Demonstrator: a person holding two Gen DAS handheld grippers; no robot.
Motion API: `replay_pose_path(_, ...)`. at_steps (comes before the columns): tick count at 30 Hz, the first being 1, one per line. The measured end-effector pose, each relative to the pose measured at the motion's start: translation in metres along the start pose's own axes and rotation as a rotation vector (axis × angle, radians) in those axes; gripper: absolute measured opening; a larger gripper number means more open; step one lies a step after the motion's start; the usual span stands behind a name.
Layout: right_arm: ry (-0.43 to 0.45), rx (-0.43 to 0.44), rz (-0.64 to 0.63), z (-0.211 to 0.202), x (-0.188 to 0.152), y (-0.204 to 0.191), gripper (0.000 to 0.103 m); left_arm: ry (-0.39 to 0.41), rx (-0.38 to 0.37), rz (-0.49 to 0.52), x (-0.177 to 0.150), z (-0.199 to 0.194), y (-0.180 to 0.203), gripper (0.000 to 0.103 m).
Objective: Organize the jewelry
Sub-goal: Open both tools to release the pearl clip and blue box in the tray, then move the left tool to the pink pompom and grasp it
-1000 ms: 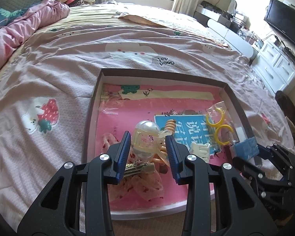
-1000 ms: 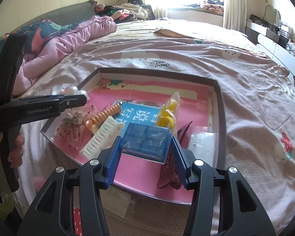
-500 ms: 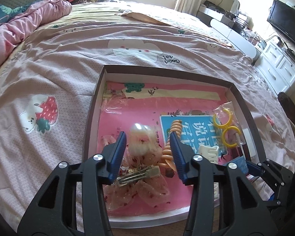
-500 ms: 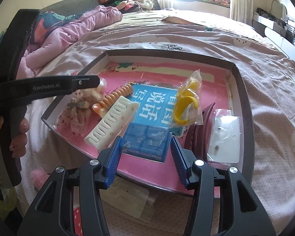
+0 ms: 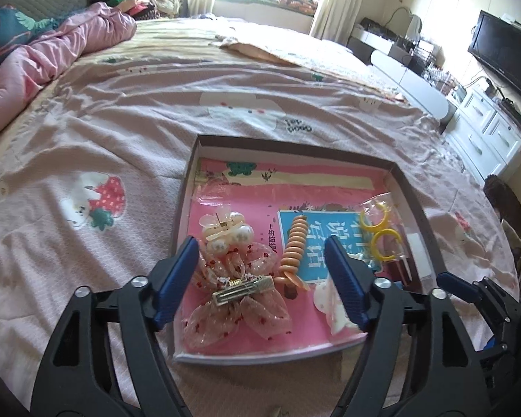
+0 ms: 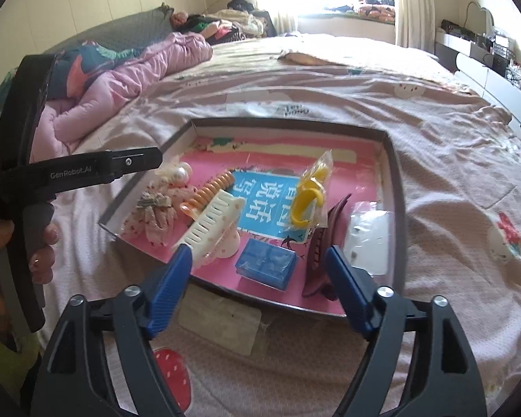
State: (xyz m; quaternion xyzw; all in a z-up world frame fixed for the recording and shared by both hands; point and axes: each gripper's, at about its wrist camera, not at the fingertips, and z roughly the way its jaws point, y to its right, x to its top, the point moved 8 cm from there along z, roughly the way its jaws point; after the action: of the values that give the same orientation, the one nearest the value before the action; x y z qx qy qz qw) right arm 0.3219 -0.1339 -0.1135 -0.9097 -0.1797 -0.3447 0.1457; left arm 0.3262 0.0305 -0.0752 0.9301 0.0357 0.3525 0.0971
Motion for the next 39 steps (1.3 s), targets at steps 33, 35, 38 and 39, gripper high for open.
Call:
replay_pose_path(33, 0.076, 0.005, -0.042, -0.075, -0.022, -0.020, 0.088, 0.087, 0.068, -0.003, -0.073, -0.107, -0.015, 0.089)
replay_pose_path(35, 0.076, 0.005, -0.046, -0.077, -0.024, -0.021, 0.088, 0.083, 0.070, -0.004, -0.079, -0.108, -0.014, 0.089)
replay_pose_path(38, 0.076, 0.005, -0.046, -0.080, -0.027, -0.022, 0.088, 0.074, 0.076, -0.003, -0.087, -0.108, -0.013, 0.089)
replay_pose_path(39, 0.076, 0.006, -0.045, -0.080, -0.028, -0.022, 0.088, 0.071, 0.073, -0.005, -0.089, -0.108, -0.012, 0.089)
